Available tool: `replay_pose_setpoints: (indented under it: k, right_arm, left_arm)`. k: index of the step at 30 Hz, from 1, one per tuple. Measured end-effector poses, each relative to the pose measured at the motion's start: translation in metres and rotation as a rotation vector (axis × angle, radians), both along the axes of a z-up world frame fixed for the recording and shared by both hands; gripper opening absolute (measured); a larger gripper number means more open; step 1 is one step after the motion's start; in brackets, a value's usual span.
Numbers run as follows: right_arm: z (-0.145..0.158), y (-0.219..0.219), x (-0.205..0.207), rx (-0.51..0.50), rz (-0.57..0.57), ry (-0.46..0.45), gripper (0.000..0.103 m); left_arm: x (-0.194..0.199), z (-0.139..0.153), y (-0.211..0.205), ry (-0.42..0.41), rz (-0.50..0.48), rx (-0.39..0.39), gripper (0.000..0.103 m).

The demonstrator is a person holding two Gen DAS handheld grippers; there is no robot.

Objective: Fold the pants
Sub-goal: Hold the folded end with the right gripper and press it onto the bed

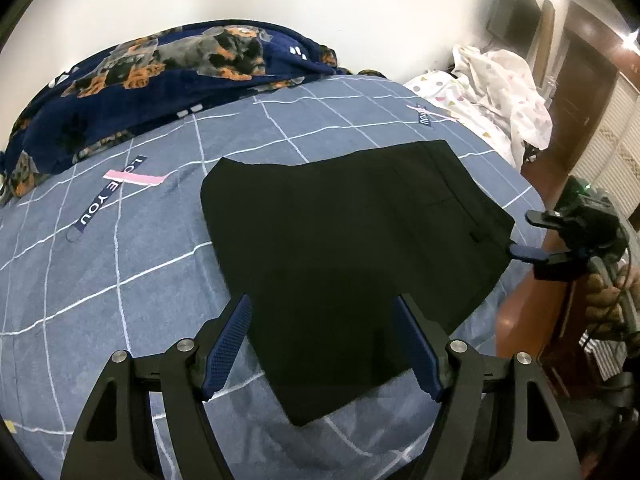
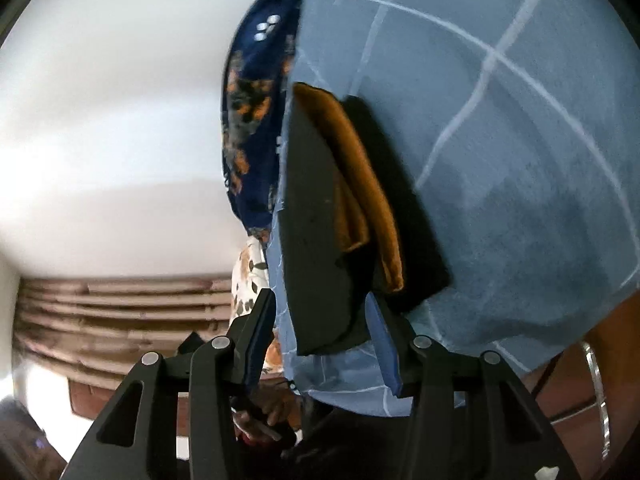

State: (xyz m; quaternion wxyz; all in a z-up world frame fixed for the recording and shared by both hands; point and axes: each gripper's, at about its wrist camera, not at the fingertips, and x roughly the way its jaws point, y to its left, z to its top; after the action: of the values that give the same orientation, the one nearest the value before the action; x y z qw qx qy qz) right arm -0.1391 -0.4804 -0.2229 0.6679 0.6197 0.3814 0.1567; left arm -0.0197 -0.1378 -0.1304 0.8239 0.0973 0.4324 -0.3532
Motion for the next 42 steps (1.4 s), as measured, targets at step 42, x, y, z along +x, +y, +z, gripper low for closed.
replay_pose_setpoints:
  k: [42]
  right_arm:
    - [-0.015, 0.011, -0.015, -0.042, -0.117, 0.180, 0.010]
  left_arm:
    - [0.003, -0.013, 0.008, 0.076, 0.041, 0.008, 0.076]
